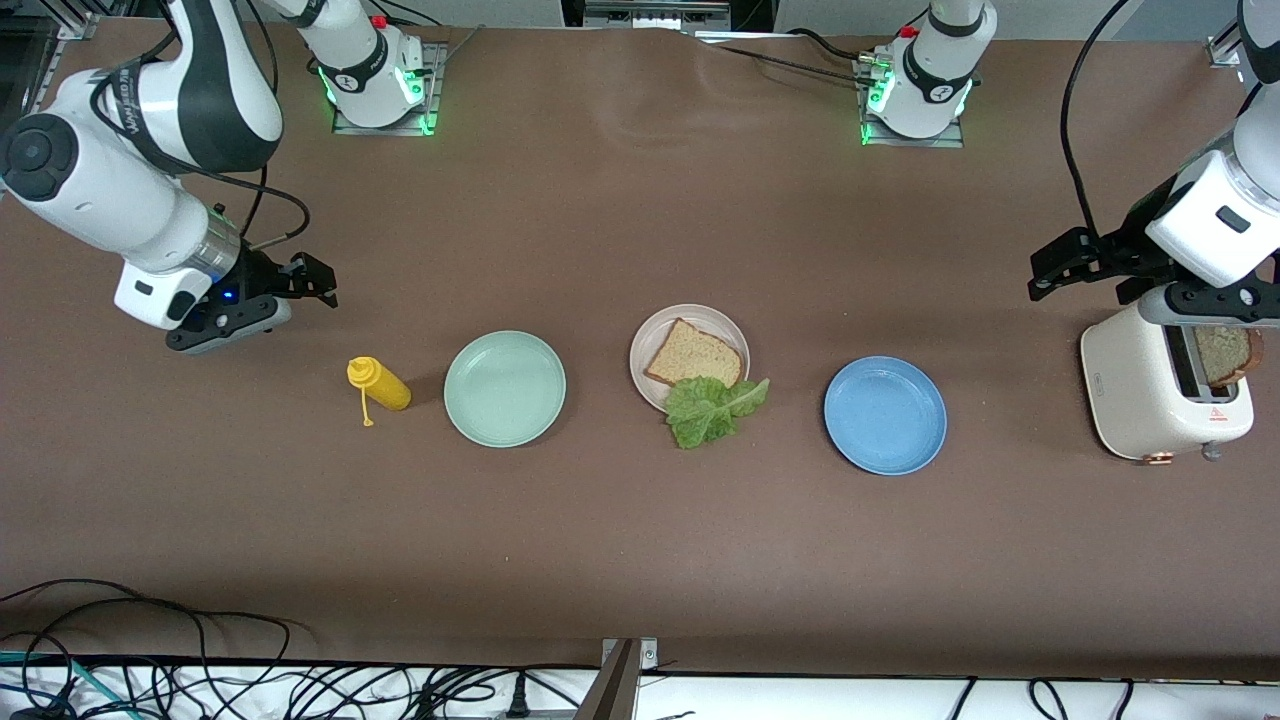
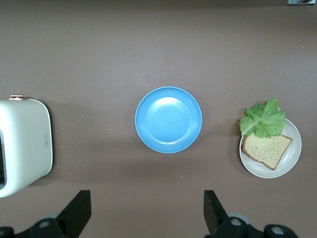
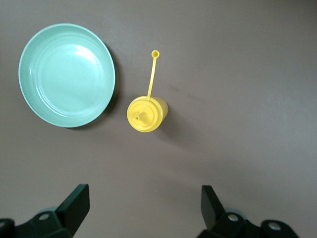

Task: Make sandwich on beige plate with both arms
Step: 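Lower the right gripper onto the yellow squeeze bottle and grasp it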

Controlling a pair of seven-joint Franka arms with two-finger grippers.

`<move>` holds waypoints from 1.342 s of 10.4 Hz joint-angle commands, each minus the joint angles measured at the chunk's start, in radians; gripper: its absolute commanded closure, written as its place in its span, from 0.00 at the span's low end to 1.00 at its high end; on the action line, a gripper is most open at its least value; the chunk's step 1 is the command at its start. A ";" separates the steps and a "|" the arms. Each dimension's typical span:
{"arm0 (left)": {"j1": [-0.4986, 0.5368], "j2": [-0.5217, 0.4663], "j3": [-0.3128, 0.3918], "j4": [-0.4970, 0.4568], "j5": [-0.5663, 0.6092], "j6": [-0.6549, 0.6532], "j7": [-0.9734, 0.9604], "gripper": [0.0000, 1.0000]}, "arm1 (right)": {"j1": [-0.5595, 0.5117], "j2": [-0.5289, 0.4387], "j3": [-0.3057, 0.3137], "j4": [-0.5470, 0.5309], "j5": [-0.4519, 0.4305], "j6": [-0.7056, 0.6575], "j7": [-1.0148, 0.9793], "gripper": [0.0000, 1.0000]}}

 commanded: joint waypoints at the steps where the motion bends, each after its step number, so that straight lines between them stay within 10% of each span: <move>1: -0.007 0.005 -0.001 0.014 0.033 -0.001 0.016 0.00 | -0.033 -0.046 0.016 -0.109 0.005 0.136 -0.157 0.00; 7: -0.007 0.005 -0.001 0.014 0.031 -0.001 0.015 0.00 | -0.055 0.008 0.018 -0.200 0.049 0.376 -0.383 0.00; 14: 0.000 0.002 0.002 0.014 0.034 -0.003 0.011 0.00 | -0.099 0.163 0.016 -0.194 0.739 0.412 -1.105 0.00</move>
